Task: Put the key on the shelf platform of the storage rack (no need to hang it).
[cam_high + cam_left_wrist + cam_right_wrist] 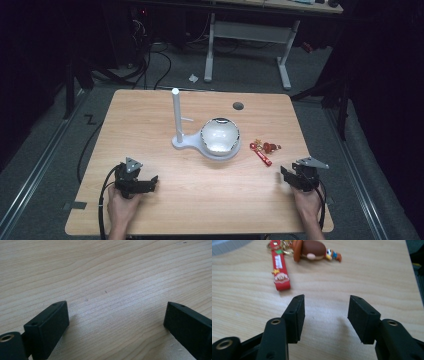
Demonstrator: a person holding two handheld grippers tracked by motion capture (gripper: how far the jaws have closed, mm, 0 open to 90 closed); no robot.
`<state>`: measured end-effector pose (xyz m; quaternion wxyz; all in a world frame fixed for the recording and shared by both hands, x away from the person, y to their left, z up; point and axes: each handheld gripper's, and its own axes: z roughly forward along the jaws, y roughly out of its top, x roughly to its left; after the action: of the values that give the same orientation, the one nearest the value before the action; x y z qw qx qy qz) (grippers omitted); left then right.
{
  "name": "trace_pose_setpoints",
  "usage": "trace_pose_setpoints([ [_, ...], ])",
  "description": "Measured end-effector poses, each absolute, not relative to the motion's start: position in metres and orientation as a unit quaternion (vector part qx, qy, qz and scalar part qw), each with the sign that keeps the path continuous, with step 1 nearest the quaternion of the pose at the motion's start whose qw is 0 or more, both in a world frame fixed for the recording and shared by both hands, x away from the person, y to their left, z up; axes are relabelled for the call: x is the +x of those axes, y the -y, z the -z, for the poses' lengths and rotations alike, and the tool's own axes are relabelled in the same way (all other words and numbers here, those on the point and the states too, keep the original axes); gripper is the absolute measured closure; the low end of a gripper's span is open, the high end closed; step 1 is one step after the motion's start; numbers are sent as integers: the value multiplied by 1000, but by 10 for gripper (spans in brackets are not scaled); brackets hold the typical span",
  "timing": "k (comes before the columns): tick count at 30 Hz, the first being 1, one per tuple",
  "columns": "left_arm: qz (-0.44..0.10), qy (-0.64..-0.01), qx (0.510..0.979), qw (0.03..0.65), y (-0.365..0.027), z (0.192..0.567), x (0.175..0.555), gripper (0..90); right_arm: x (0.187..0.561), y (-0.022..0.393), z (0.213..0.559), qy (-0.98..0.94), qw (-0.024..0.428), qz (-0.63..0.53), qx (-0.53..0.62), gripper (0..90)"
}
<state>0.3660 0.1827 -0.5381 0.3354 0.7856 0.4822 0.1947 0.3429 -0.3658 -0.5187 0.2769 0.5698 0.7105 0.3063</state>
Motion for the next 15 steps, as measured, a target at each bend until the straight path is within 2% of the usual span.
trace_pose_setpoints([
  [15,-195,-482,785,335,-183,538,366,66,363,354,494,-710,251,-352,556,563],
])
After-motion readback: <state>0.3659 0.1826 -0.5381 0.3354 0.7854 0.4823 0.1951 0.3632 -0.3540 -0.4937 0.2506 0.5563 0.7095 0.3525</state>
